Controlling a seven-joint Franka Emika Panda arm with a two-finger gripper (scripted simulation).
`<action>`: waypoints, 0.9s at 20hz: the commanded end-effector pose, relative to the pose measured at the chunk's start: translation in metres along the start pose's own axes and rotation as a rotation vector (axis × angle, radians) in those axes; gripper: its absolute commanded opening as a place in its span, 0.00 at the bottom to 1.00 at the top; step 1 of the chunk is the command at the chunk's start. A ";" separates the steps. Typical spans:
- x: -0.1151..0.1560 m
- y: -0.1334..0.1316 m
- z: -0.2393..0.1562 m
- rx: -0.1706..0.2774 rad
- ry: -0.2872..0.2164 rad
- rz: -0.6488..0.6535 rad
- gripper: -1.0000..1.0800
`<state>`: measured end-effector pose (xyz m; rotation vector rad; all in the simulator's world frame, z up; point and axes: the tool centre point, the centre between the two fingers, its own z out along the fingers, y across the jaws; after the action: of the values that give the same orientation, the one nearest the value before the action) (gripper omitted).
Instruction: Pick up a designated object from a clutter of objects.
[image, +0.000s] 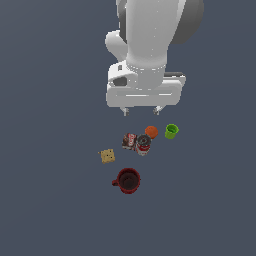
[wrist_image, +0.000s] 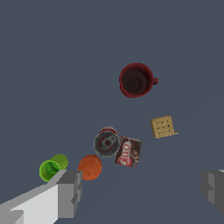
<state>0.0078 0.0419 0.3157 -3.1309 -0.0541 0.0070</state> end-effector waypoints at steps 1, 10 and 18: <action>0.000 -0.001 0.002 -0.001 -0.001 0.002 0.96; -0.004 -0.031 0.037 -0.013 0.000 0.018 0.96; -0.024 -0.087 0.102 -0.028 0.004 0.043 0.96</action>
<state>-0.0133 0.1169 0.2286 -3.1573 0.0070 0.0011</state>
